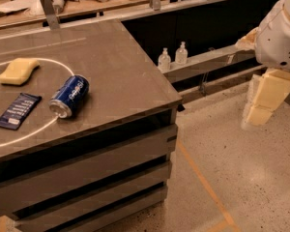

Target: Pick pepsi can

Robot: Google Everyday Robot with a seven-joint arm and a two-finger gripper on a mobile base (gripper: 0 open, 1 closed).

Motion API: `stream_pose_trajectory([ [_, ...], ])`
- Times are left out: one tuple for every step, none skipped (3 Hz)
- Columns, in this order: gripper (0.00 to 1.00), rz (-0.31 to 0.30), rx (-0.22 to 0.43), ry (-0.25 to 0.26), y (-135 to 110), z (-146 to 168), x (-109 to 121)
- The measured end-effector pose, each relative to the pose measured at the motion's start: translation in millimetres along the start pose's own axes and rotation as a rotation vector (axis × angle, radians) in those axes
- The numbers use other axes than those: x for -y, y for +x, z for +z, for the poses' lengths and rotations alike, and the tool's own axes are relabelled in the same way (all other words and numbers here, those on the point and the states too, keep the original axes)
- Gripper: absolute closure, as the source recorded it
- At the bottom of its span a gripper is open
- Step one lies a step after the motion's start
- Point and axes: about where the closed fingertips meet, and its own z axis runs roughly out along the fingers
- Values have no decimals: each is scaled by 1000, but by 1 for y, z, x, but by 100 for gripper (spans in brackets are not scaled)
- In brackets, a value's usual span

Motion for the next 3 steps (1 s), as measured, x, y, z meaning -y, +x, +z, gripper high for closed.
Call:
stream_pose_trajectory([
  [0, -212, 50, -8, -77, 11, -5],
  [0, -543, 101, -39, -196, 28, -17],
  [0, -759, 109, -67, -266, 51, -24],
])
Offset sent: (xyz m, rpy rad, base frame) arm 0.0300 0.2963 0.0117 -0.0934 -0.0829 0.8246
